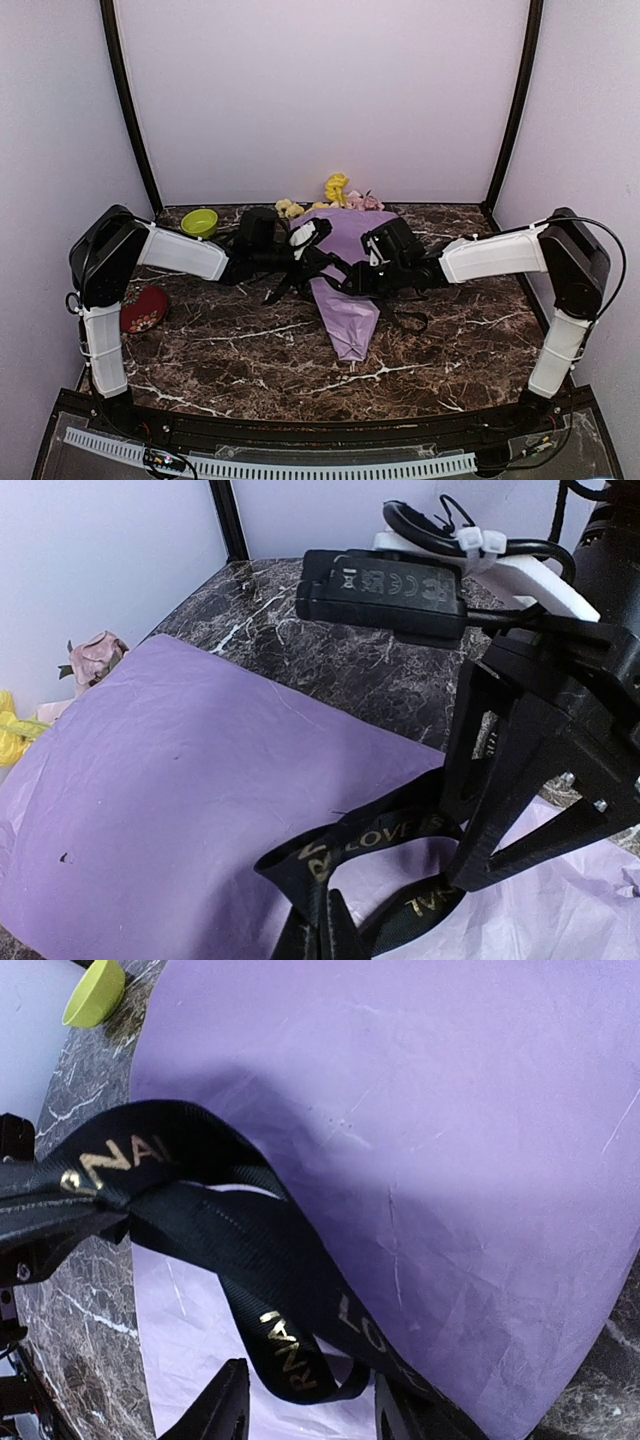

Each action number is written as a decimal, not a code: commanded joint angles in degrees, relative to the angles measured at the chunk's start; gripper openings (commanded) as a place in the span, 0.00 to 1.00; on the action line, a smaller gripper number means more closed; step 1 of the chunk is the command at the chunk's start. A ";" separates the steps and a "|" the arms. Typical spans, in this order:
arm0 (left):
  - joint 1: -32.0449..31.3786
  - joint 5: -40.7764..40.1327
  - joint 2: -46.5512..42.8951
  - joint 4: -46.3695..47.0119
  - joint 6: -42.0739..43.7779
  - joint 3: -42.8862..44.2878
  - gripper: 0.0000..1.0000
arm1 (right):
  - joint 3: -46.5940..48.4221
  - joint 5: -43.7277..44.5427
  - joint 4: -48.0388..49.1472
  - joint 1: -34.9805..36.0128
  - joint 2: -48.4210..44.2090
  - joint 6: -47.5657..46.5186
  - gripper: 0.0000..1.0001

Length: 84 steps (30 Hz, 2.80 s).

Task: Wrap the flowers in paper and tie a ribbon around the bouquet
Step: Cross the ribbon over the folded bouquet, then tie the ribbon around the folded bouquet.

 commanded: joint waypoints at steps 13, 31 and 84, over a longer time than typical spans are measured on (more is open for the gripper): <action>0.17 -2.29 -1.06 0.21 0.34 -1.15 0.00 | 7.99 0.69 -4.16 -0.20 3.95 -5.14 0.00; 0.06 3.08 -4.14 -7.11 2.40 -1.29 0.14 | 3.85 -29.47 -5.97 -7.99 -1.39 -14.60 0.00; 13.12 -11.16 -2.36 -42.43 3.00 2.79 0.00 | 6.22 -28.22 -7.24 -8.38 1.15 -17.46 0.00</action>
